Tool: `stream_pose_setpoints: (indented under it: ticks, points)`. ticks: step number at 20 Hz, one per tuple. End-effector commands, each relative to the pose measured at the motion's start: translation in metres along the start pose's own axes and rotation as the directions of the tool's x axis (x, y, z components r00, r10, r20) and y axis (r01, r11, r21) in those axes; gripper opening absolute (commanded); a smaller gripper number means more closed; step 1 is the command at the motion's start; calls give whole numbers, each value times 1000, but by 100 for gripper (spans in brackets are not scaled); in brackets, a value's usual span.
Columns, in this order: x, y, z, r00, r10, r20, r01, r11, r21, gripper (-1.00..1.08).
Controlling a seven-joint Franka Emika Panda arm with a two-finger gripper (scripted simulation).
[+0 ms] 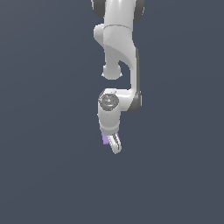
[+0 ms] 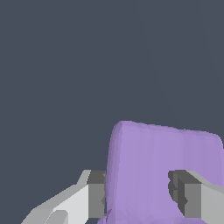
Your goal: Pick up the object and move it to a goal position.
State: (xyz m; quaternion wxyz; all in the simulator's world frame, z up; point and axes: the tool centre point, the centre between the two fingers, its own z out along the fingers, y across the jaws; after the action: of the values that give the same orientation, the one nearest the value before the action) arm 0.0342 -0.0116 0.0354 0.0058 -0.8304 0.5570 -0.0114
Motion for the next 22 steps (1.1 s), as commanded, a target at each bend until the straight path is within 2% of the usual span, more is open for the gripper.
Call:
stream_pose_setpoints:
  ticks: [1, 4, 5, 13, 22]
  points:
    - [-10, 6, 12, 1000, -8, 13, 9, 1000, -22, -100]
    - [-10, 6, 12, 1000, -8, 13, 9, 1000, -22, -100]
    - [0, -2, -3, 1000, -2, -1, 2, 1000, 5, -100]
    - [3, 2, -19, 1000, -2, 0, 2, 1000, 4, -100]
    - [14, 18, -80, 1000, -2, 3, 2, 1000, 0, -100]
